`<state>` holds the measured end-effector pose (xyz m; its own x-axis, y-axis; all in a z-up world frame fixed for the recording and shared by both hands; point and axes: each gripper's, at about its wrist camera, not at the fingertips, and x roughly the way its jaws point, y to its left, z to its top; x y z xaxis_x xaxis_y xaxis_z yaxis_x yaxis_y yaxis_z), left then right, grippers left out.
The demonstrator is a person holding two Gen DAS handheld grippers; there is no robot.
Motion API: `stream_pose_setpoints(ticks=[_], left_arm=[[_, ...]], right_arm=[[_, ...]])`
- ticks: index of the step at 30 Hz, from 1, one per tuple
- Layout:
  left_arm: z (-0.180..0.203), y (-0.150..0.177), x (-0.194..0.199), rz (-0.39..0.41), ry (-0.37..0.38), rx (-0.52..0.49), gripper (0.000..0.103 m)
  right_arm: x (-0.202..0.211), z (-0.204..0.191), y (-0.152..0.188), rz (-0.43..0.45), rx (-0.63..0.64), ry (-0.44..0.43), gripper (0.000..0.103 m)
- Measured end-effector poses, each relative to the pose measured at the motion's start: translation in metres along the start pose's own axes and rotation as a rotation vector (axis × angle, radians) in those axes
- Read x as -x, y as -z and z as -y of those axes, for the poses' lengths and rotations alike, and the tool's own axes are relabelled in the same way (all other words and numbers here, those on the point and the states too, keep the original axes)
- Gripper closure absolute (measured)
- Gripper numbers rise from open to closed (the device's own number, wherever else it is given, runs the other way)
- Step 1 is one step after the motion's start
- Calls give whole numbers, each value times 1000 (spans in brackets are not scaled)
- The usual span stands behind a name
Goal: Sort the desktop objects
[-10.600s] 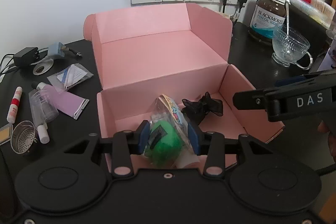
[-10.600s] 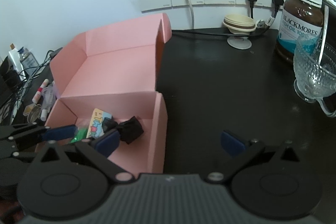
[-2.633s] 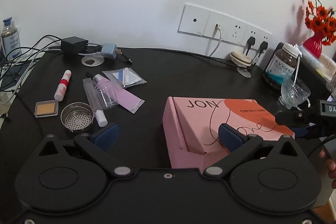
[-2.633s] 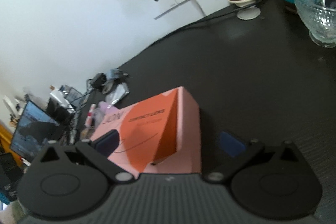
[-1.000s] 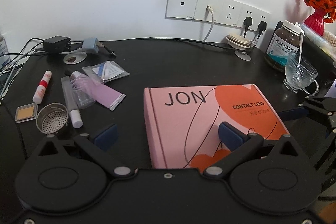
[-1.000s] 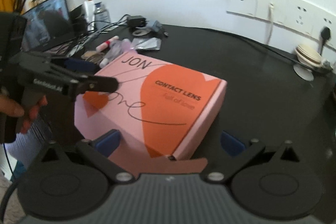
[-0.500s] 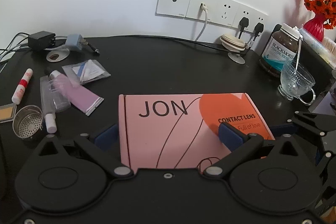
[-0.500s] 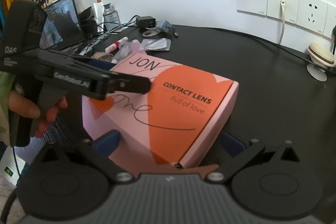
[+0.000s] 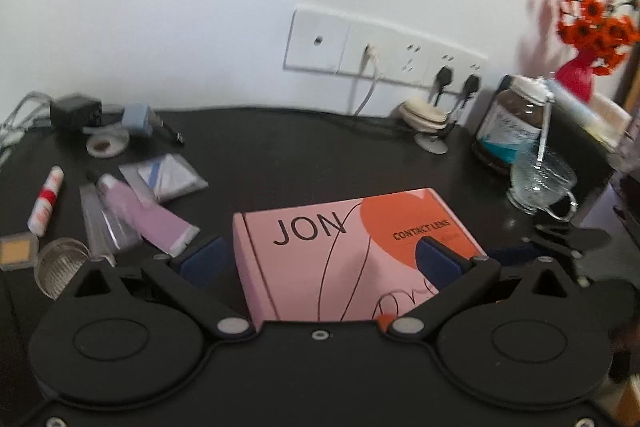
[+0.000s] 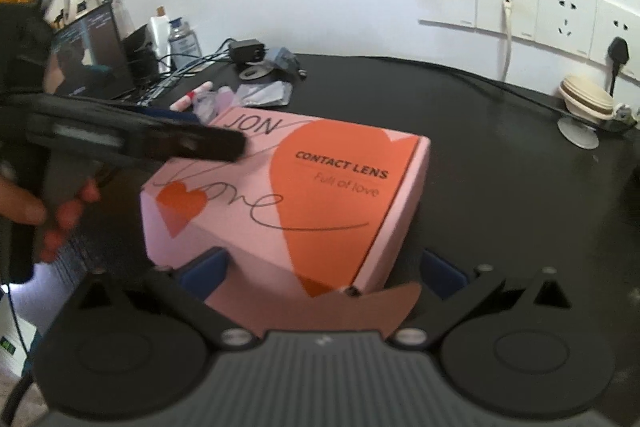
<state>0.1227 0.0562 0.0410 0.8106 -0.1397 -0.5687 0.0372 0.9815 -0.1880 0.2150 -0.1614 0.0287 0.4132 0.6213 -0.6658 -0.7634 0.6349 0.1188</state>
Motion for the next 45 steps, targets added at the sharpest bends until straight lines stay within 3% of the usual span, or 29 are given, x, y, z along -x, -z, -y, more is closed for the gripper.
stream_pose_setpoints(ticks=[5, 18, 25, 36, 45], left_arm=[[5, 16, 20, 9, 60, -98, 0], [2, 33, -3, -82, 77, -65, 3], [4, 26, -19, -80, 69, -75, 4], [-1, 7, -51, -75, 51, -68, 4], [-8, -9, -73, -65, 39, -58, 4]], right_arm=[[-1, 0, -2, 3, 32, 4, 1], [-3, -4, -6, -2, 88, -7, 1], [-5, -1, -6, -8, 87, -26, 1], [-18, 14, -21, 6, 58, 31, 1], [-35, 34, -40, 18, 134, 29, 1]])
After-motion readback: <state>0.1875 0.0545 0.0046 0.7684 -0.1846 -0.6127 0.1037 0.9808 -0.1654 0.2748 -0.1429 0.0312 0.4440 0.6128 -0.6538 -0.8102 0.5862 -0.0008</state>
